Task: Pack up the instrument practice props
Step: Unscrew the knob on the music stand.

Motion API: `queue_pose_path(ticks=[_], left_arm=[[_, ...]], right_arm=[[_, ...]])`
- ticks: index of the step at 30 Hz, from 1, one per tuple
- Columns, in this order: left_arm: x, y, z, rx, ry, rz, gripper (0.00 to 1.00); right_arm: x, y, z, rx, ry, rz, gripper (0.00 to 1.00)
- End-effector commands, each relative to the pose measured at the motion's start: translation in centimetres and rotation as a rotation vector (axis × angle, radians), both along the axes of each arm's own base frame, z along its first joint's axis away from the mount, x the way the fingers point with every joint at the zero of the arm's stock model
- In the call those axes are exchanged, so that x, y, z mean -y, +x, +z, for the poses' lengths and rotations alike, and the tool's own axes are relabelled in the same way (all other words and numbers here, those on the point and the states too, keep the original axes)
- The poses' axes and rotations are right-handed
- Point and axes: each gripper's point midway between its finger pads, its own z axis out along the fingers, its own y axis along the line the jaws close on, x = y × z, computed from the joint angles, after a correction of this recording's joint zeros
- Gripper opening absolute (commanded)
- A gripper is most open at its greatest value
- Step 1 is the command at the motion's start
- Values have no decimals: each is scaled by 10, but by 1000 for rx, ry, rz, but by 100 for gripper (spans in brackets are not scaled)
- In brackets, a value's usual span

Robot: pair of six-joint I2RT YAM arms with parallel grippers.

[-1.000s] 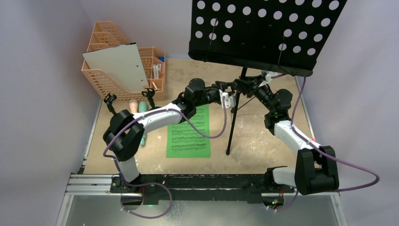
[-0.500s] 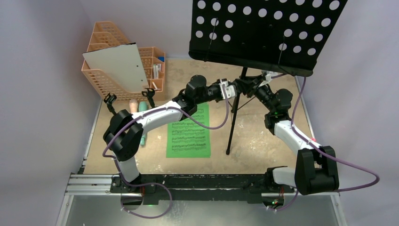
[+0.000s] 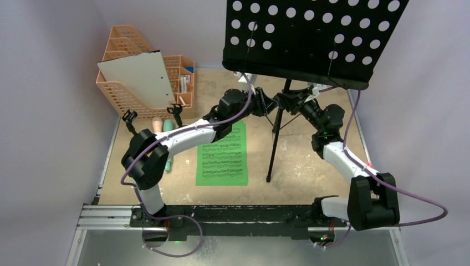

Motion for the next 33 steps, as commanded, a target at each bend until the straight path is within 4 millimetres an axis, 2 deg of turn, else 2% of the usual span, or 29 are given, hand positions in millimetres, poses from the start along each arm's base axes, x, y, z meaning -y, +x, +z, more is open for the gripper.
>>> queue_pose_path(ticks=[1, 4, 7, 10, 14, 16, 23, 26, 30, 33], left_arm=[[-1, -14, 19, -445, -409, 62, 0], [7, -23, 20, -617, -548, 7, 0], [14, -27, 15, -769, -658, -38, 5], [19, -32, 15, -830, -691, -86, 16], [15, -32, 21, -773, -663, -80, 35], [9, -31, 33, -672, -622, -68, 44], [-23, -24, 46, -192, -324, 94, 52], [-30, -26, 40, 33, -156, 122, 53], [-27, -35, 15, 341, 87, 70, 53], [-26, -45, 12, 559, 163, 22, 53]], right_arm=[[3, 1, 8, -19, 11, -29, 0], [3, 2, 9, -16, 11, -37, 0], [5, 2, 9, -16, 7, -47, 0], [6, 2, 9, -12, 3, -56, 0], [6, 2, 10, -10, 0, -59, 0], [6, 2, 9, -11, 1, -57, 0], [6, 2, 9, -13, -2, -55, 0], [4, 2, 9, -14, -2, -48, 0], [4, 3, 8, -26, -6, -49, 0], [4, 4, 7, -33, -10, -48, 0]])
